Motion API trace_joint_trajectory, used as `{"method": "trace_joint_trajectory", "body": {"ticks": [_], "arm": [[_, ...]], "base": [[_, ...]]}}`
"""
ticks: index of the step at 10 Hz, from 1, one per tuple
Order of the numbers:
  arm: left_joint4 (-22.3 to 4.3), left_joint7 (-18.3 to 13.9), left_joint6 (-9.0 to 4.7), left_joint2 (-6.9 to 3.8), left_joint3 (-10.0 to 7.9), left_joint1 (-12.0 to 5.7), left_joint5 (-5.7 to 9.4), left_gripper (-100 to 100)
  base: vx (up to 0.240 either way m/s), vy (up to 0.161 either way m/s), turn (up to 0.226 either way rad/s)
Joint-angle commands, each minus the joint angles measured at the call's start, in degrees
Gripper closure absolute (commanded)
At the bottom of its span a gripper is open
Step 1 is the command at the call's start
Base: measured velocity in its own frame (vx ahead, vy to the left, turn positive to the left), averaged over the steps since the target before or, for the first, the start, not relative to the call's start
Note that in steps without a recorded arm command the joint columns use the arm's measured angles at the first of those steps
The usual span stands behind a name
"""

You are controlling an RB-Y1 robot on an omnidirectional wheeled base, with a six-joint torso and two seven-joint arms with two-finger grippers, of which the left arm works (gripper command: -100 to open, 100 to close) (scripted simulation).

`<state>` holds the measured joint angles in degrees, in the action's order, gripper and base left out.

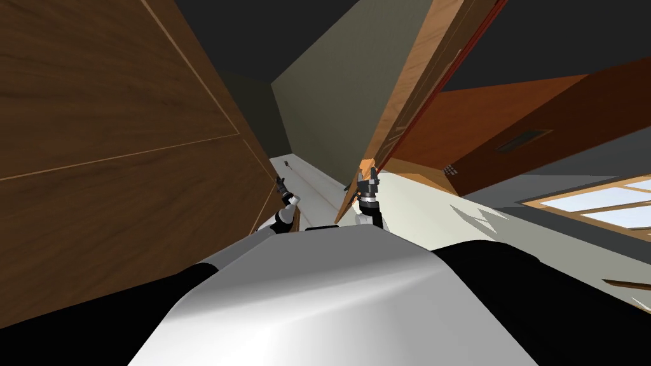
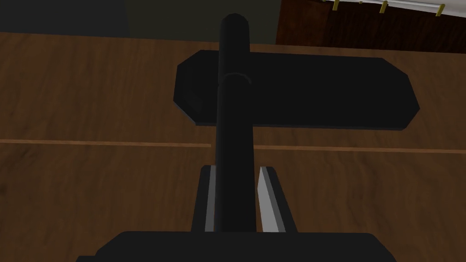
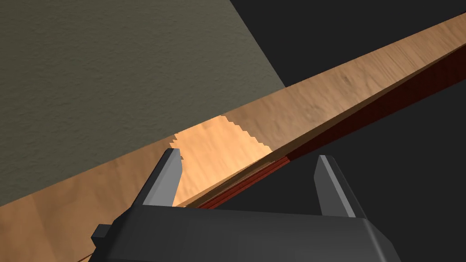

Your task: Push the door open

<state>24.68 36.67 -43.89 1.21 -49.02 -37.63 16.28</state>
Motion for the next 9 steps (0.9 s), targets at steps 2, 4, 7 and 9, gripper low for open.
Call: {"method": "trace_joint_trajectory", "body": {"ticks": [2, 4, 7, 9], "arm": [[0.1, 0.0, 0.13, -0.01, 0.18, -0.34, -0.09, 100], [0.1, 0.0, 0.13, -0.01, 0.18, -0.34, -0.09, 100], [0.5, 1.3, -4.11, -1.1, -3.58, -0.65, 1.47, 100], [0.4, 1.7, -5.27, -1.34, -4.59, -0.84, 1.88, 100]], "base": [[0.003, -0.008, 0.005], [0.0, 0.0, 0.0], [0.036, 0.033, -0.05], [0.056, 0.039, -0.007]]}}
